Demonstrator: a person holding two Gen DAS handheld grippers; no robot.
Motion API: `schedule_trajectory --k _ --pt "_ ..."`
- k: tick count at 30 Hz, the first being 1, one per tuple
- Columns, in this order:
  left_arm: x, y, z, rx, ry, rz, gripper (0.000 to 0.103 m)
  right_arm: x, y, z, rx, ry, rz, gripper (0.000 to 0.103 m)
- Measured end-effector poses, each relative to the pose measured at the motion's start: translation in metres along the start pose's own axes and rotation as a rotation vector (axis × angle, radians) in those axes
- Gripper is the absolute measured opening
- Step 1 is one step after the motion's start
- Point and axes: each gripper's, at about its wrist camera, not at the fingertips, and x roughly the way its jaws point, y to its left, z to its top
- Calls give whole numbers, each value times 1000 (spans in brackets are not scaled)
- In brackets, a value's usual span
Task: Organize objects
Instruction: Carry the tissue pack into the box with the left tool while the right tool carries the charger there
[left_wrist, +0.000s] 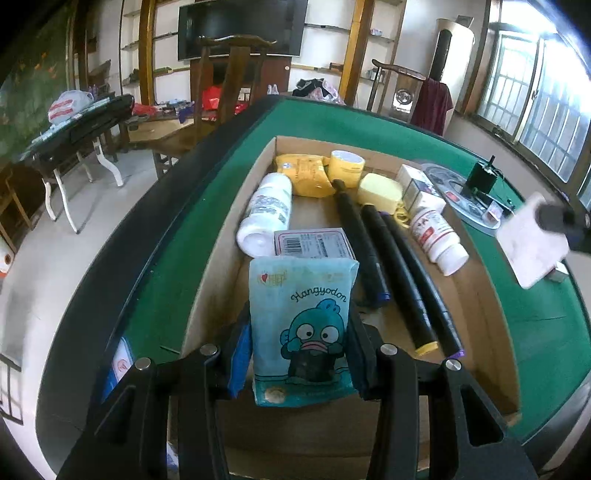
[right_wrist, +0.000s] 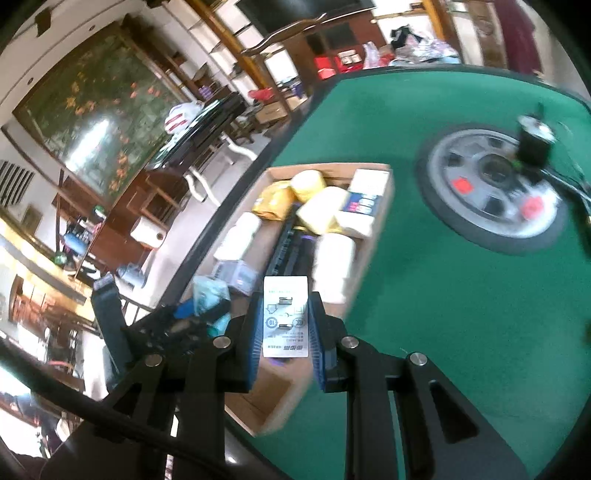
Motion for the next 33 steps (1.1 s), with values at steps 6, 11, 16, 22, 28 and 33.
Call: schedule_trajectory --k 6,11,16,22,28,33 --pt "0 0 -1 25 -2 -5 42 59 32 37 -45 58 -2 20" --pt "-5 7 -1 -7 14 -63 44 113 50 54 -76 119 -46 20" --pt "-13 13 -5 -25 18 -127 44 140 64 64 -124 138 -92 20" --pt "-23 33 -5 -123 8 -246 53 159 64 72 -139 158 -173 21" --pt "-33 36 -5 -132 -38 -274 67 159 62 73 -137 143 -191 22" --pt "-38 37 -3 -150 -58 -287 73 129 67 75 -155 74 -181 44"
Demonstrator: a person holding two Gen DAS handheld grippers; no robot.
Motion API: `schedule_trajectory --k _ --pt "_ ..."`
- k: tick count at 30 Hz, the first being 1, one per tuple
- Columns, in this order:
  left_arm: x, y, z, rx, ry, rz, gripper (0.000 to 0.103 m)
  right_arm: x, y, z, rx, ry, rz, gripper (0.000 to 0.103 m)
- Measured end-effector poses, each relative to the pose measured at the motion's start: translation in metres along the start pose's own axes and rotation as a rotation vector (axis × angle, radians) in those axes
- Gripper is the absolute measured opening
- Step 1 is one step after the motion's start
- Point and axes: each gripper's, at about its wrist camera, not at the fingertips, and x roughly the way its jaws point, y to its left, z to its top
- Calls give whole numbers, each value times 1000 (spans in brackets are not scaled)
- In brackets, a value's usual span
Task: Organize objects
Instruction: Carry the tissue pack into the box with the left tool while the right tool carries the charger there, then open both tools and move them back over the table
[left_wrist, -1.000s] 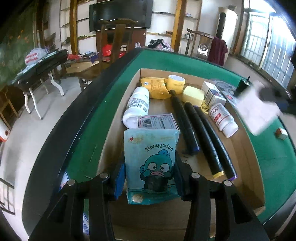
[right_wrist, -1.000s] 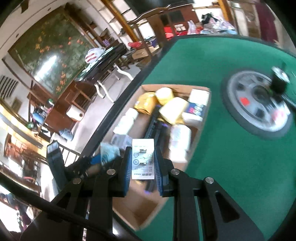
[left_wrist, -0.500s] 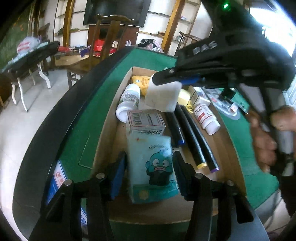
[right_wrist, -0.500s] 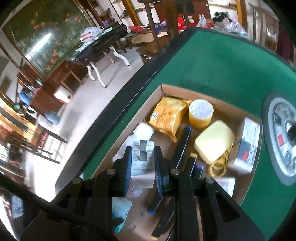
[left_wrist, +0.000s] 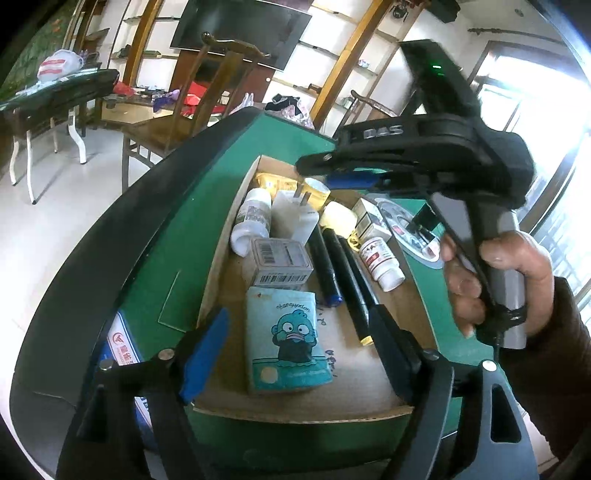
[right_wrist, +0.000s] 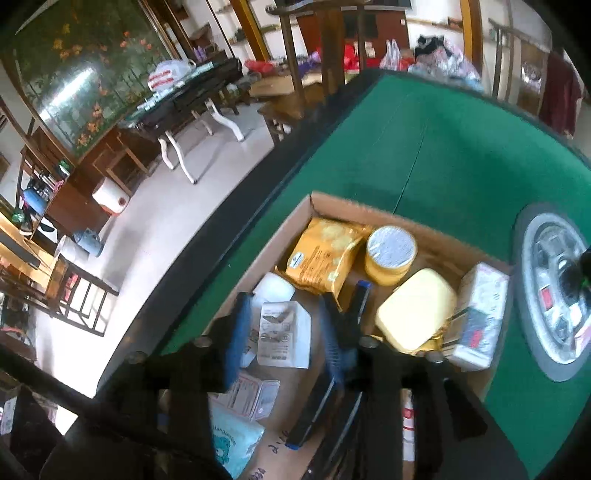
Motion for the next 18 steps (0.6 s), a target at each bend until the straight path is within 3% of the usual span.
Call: schedule_trajectory --k 2,7,13,18 --pt "-2 -1 0 -7 -6 -8 74 -16 -3 -4 -12 -34 -13 52" --pt "-5 -9 -3 2 2 -3 74 -37 -13 -22 -37 -58 -52 61" --pt "-14 -36 -6 60 -7 -24 74 -60 -59 -61 -59 -36 -183 62" --pt "-13 -67 -7 111 3 -57 74 -100 -124 -101 30 -48 -272 62"
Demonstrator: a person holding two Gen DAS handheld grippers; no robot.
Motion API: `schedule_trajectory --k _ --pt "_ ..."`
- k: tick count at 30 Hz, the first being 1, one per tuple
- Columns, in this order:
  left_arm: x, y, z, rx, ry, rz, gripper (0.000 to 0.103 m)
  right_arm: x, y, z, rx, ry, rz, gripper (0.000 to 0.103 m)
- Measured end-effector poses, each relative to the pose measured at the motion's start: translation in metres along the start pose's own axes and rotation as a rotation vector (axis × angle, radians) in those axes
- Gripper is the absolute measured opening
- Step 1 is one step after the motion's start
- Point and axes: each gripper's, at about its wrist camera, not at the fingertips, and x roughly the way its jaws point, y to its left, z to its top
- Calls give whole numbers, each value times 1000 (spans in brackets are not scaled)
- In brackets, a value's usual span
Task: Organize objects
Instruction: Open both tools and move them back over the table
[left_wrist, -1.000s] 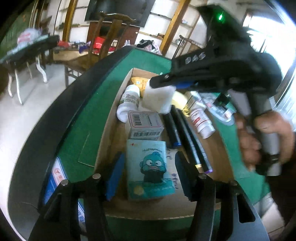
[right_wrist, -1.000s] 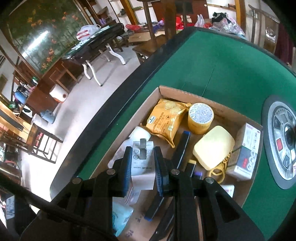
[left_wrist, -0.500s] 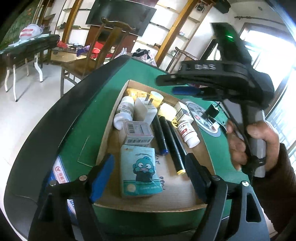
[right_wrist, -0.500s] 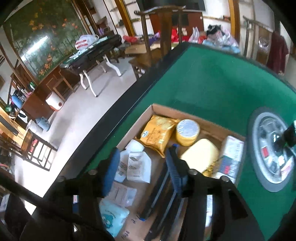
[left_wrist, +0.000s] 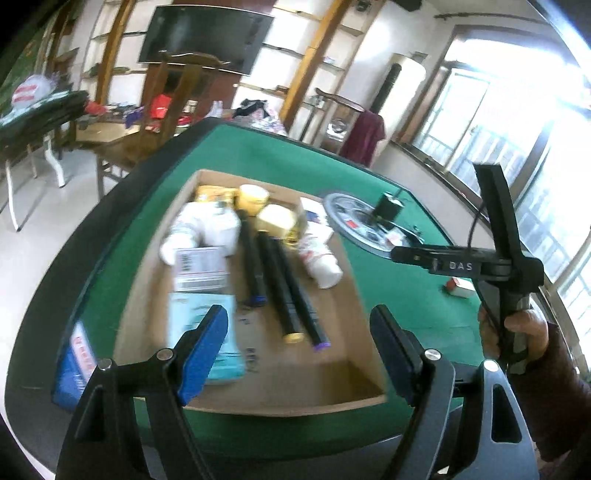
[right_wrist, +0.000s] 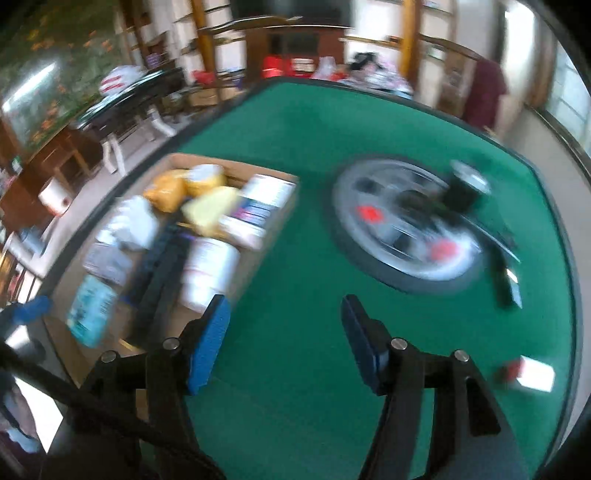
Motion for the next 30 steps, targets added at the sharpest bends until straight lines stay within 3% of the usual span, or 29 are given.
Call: schedule_trajectory --k 7,9,10,12,15,21,24,30 --pt "18 -54 3 67 25 -16 74 -75 -103 -21 124 -101 -104 62" --pt "25 -71 2 96 43 -18 74 -104 -128 -26 150 -182 -131 76" --pt "30 -79 1 107 55 -27 74 -116 -138 -30 165 -234 -137 89" --pt "34 -92 1 122 73 -39 74 -128 -163 -39 204 -305 -90 94" --pt "39 -112 2 156 94 -52 74 -105 -208 -44 363 -156 -131 93" --pt "45 -146 14 219 108 -38 74 -71 -261 -62 596 -156 -43 94" --pt "51 -162 20 225 106 -32 74 -50 -259 -50 570 -120 -54 93" --pt "66 -175 16 227 140 -33 74 -4 -231 -6 353 5 -175 93"
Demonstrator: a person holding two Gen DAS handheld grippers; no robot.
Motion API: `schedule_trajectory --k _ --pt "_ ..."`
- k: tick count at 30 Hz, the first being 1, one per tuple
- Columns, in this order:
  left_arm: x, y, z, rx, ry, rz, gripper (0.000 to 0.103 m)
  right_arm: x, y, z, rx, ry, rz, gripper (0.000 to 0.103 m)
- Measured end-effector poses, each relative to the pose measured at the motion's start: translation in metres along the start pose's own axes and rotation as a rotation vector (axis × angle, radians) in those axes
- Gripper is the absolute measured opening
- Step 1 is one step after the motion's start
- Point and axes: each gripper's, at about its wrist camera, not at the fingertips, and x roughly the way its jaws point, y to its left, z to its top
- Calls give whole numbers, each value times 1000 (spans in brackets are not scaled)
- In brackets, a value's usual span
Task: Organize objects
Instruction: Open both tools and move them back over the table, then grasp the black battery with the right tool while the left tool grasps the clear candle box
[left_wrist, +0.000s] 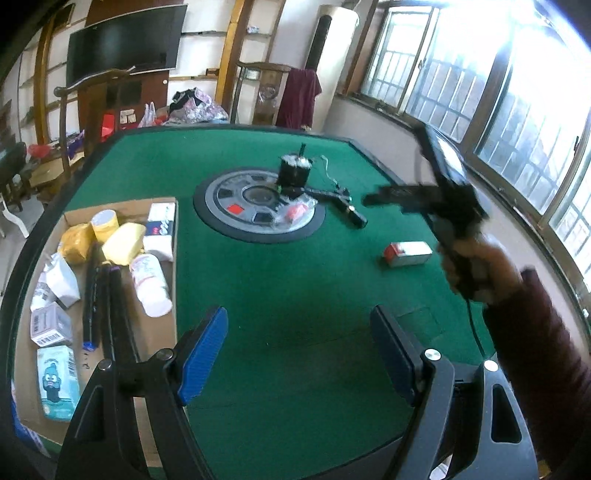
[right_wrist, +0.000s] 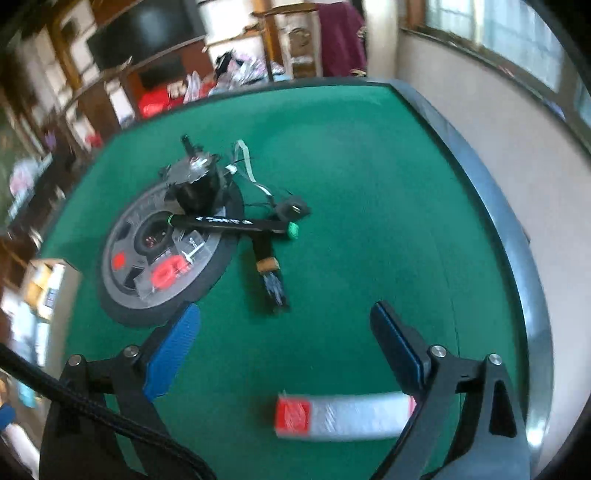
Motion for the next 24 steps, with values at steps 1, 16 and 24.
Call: schedule_trajectory --k 1,16,24 --pt "2 0 0 1 7 2 74 9 7 6 -25 19 -26 91" --pt "73 -5 72 172 20 77 74 49 6 1 -34 128 -21 15" --pt "177 -26 99 307 106 98 74 11 -38 -52 122 102 140 15"
